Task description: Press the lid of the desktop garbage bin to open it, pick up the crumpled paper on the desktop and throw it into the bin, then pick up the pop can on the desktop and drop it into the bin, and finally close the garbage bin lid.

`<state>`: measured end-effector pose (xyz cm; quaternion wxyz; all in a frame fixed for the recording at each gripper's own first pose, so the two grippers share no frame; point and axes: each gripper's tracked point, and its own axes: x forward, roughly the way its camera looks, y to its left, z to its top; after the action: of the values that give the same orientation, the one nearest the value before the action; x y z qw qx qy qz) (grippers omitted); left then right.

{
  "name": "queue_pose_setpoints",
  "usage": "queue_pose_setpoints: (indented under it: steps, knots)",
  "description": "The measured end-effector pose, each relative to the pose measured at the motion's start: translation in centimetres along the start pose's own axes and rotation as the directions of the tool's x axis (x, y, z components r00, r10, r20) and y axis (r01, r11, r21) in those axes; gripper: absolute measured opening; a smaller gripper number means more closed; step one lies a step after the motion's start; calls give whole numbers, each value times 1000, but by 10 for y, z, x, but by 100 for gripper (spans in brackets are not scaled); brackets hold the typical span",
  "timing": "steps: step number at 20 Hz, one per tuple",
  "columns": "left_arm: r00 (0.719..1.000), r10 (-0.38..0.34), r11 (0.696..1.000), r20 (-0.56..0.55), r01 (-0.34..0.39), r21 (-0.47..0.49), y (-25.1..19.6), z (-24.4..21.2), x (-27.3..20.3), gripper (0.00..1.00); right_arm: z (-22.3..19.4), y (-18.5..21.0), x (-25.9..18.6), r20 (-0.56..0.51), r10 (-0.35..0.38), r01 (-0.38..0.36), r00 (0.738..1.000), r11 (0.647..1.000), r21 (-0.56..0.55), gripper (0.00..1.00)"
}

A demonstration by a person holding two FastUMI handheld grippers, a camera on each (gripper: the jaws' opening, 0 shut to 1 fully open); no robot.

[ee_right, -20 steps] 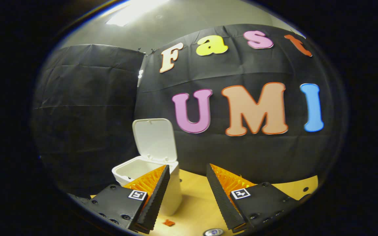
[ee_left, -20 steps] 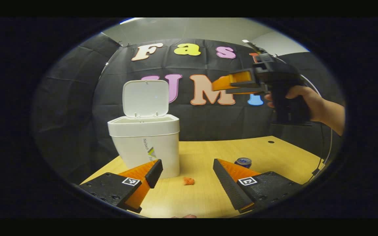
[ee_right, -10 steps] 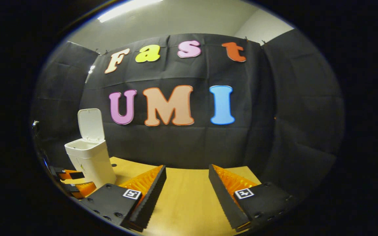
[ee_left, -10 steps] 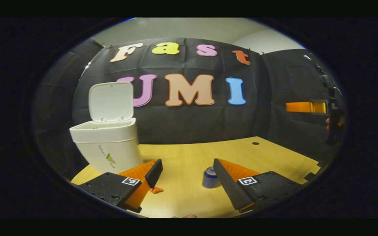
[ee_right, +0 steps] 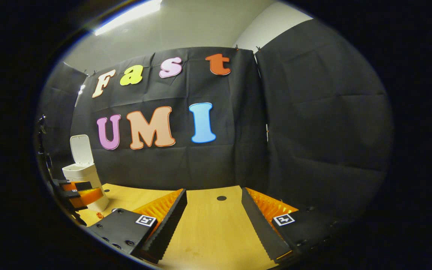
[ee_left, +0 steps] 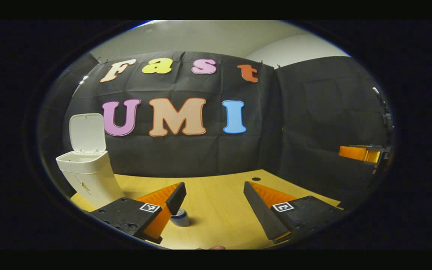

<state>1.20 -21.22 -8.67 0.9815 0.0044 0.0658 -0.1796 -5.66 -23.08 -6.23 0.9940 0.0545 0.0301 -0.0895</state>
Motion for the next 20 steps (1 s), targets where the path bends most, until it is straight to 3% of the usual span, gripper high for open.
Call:
queue_pose_setpoints:
  steps: [5,7,10,13,16,20]
  knots:
    - [994,-106,994,39,105,17,-58,21,-7,93,8,-50,-16,12,-91,89,996,992,95,96]
    - [987,-152,988,41,152,-2,-76,16,-12,93,3,-62,-26,-5,-134,134,991,986,99,96]
    - [984,-170,984,48,172,-42,-100,9,-12,93,-9,-72,-35,-11,-135,135,991,989,58,96]
    - [994,-111,990,9,112,-82,-114,-8,-3,93,-27,-87,-19,-49,-86,88,995,995,41,96]
    - [999,-27,996,-22,25,-85,-119,-10,-5,93,-37,-84,0,-88,25,-21,996,999,42,96]
    - [1000,23,1000,0,-23,-19,-122,-1,-19,93,-39,-75,34,-95,111,-109,989,994,25,96]
